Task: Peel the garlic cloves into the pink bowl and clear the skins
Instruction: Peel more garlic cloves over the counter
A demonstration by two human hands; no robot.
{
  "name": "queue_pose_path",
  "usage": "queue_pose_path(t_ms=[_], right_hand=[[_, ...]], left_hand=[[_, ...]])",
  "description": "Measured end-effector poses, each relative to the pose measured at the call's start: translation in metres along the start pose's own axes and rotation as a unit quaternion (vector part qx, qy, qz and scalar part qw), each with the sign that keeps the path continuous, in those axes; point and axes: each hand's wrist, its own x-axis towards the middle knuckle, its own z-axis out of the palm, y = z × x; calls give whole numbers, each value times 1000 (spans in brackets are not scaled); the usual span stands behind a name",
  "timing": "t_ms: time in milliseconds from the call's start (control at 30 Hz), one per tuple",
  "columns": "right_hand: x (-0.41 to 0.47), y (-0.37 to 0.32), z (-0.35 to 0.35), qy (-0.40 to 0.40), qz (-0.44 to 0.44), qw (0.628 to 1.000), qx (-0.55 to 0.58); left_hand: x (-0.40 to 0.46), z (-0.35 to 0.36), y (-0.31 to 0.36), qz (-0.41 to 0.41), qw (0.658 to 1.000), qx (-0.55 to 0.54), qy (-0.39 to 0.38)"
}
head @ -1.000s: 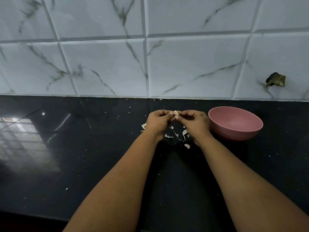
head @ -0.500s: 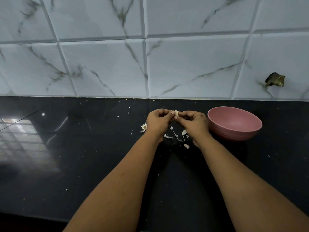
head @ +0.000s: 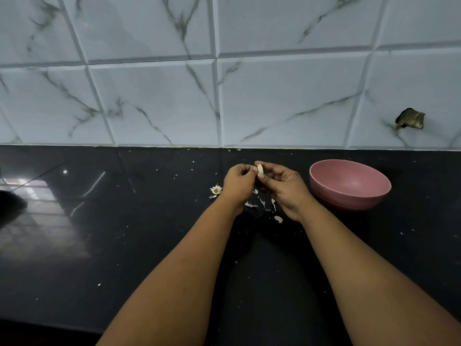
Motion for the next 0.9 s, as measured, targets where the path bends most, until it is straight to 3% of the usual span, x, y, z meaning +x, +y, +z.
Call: queue_pose_path(t_ms=[200, 333, 500, 567, 800, 900], right_hand=[[4, 0, -3, 71, -2, 997, 16], [8, 2, -8, 75, -12, 997, 21], [7, 3, -8, 72, -15, 997, 14], [8, 4, -8, 76, -15, 997, 12], [8, 6, -6, 75, -23, 997, -4], [8, 7, -4, 79, -33, 996, -5]], left_hand=[[-1, 1, 5, -11, 999, 25, 29], [-1, -3, 7, -45, 996, 45, 66], [-4, -6, 5, -8, 961, 267, 74], [-4, -8, 4, 9, 949, 306, 81], [-8, -3, 9, 98, 963, 235, 84], [-8, 0, 6, 116, 957, 253, 82]])
